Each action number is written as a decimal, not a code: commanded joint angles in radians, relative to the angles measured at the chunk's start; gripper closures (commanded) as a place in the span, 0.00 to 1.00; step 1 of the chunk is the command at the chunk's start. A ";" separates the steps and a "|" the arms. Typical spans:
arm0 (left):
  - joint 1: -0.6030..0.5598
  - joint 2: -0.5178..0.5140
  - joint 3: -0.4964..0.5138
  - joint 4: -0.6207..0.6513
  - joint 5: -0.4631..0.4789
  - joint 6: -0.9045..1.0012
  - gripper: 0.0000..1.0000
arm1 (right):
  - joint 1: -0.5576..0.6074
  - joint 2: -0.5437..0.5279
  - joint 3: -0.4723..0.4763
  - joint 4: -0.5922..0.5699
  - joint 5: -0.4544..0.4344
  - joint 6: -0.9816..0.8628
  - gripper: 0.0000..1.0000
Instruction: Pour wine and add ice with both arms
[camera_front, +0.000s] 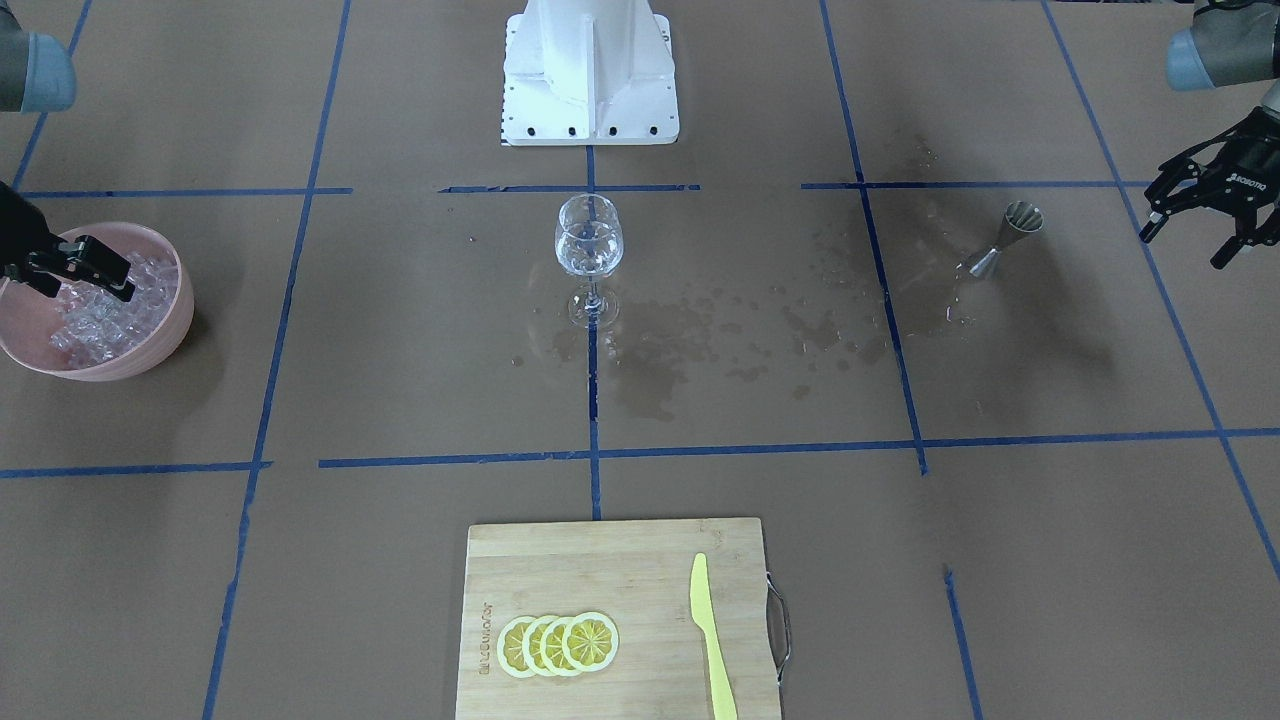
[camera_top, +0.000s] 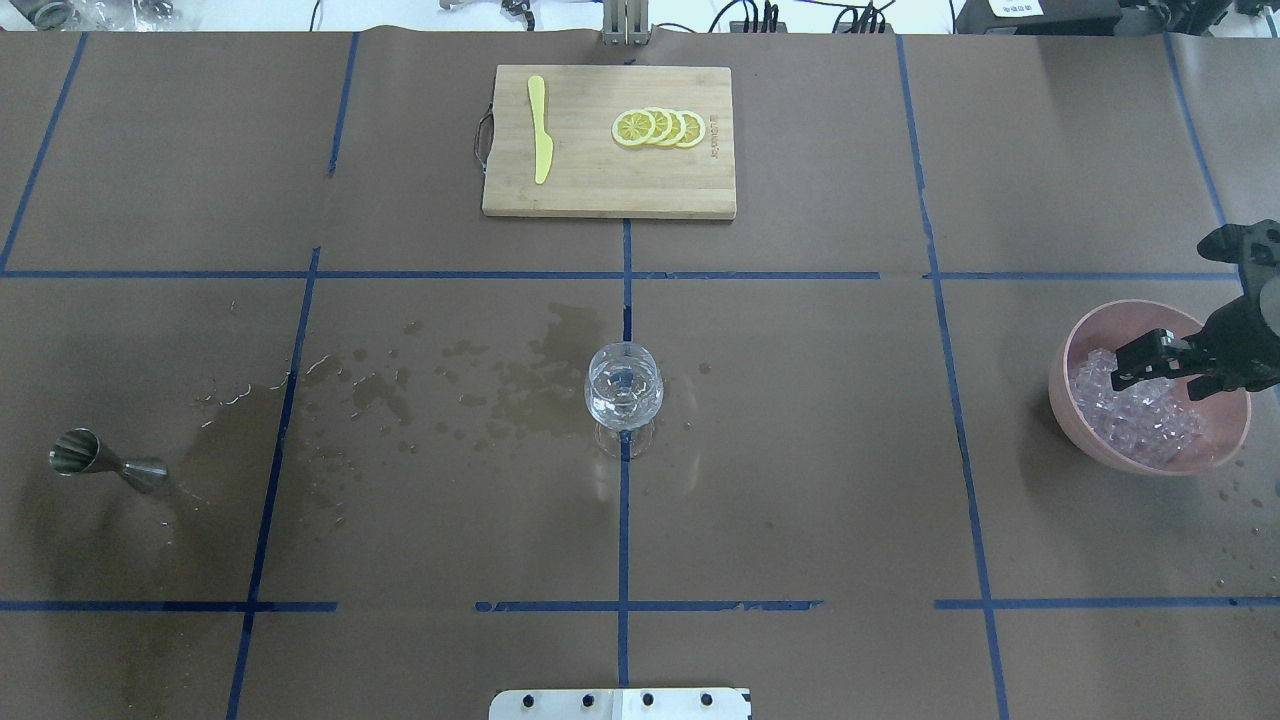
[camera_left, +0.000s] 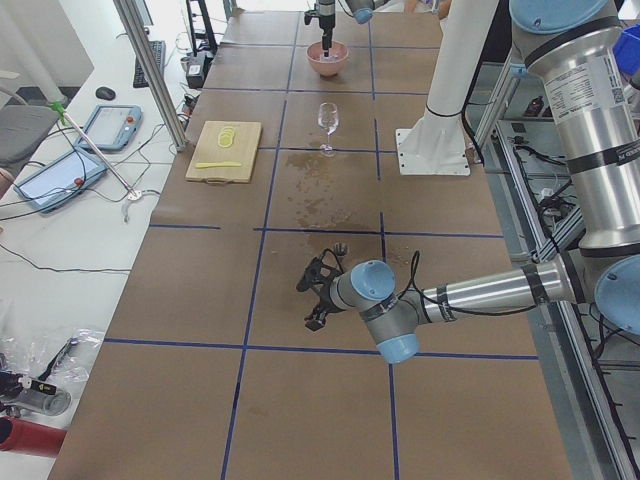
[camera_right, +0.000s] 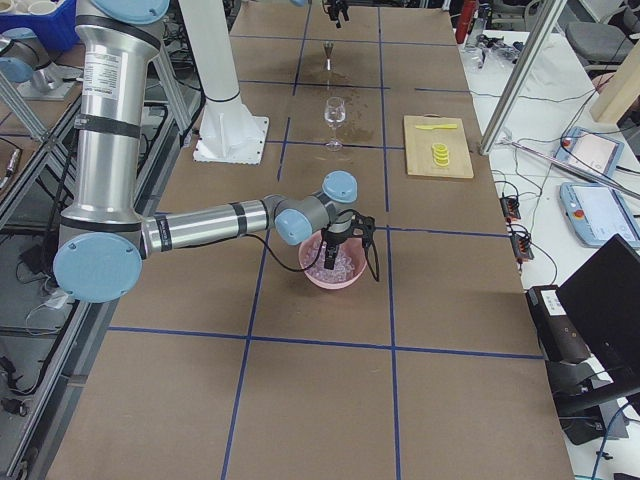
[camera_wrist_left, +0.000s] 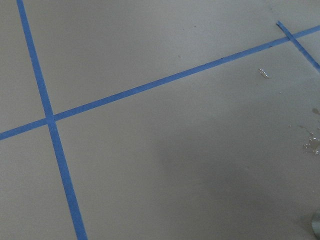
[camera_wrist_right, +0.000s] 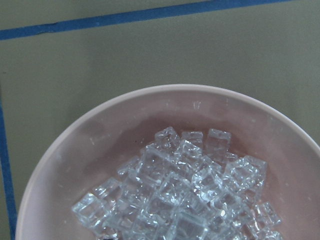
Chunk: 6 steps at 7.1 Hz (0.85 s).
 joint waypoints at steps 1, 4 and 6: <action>-0.001 0.001 -0.002 0.000 0.000 0.000 0.01 | -0.001 0.004 -0.009 0.000 0.002 0.012 0.25; -0.004 0.004 -0.009 -0.001 0.000 -0.002 0.01 | -0.001 -0.001 -0.022 -0.002 0.003 0.010 0.91; -0.004 0.004 -0.011 -0.001 -0.002 -0.002 0.01 | 0.000 -0.005 -0.016 0.000 0.012 0.009 1.00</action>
